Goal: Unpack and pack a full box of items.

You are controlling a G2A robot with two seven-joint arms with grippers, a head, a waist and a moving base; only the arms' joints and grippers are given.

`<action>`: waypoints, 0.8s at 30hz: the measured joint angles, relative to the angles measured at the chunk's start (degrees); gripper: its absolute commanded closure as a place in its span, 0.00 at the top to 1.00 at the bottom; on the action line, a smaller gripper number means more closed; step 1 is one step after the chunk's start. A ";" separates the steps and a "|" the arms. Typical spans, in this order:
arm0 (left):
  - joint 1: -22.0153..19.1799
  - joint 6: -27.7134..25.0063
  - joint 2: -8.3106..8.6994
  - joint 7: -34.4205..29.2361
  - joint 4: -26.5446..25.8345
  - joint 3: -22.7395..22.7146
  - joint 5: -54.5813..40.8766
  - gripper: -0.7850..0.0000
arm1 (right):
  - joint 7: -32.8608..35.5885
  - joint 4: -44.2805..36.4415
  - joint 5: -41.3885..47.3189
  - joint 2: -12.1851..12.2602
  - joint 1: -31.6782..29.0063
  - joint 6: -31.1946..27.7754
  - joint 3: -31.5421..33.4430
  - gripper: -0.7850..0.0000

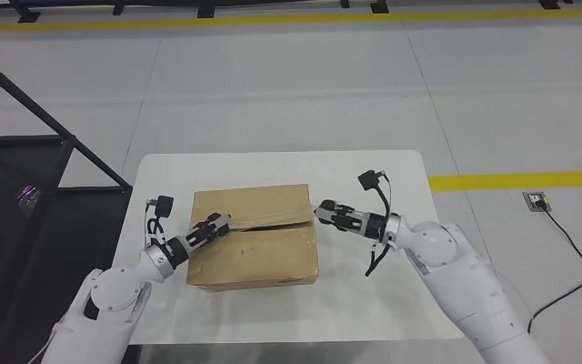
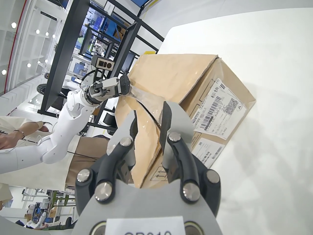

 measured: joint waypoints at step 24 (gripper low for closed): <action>0.85 -1.42 0.10 -0.94 -0.49 -1.41 -0.45 0.44 | 4.55 -4.25 5.36 0.62 -3.93 -10.68 2.06 0.00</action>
